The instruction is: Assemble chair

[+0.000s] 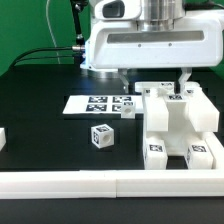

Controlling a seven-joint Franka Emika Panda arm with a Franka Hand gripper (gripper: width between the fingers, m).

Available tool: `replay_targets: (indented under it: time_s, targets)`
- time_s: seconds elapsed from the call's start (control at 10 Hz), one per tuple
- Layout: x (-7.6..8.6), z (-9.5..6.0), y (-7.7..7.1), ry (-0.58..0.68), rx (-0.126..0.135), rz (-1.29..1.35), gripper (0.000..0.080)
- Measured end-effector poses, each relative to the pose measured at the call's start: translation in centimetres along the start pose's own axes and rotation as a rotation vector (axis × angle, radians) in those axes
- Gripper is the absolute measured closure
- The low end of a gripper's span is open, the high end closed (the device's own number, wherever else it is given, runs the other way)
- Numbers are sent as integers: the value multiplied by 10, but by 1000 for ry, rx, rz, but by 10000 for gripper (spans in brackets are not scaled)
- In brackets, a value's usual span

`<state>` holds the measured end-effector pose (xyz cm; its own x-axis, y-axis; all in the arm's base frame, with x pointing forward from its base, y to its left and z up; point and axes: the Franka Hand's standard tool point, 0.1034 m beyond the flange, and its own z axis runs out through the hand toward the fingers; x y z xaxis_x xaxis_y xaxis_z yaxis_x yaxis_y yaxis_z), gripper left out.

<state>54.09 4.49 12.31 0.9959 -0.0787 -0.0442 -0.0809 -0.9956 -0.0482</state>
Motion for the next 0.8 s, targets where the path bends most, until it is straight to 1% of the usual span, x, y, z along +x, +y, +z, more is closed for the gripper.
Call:
replay_targets:
  time_s: [0.1, 0.2, 0.3, 0.6, 0.7, 0.8]
  targets:
    - [-3, -16, 6, -18, 1, -39, 150]
    - [1, -23, 6, -15, -7, -61, 150]
    - [0, -20, 6, -15, -6, -61, 150]
    - [0, -19, 6, -16, -6, -67, 150]
    - [-6, -20, 9, -20, -4, -115, 150]
    - [-19, -18, 16, -25, 6, -204, 150]
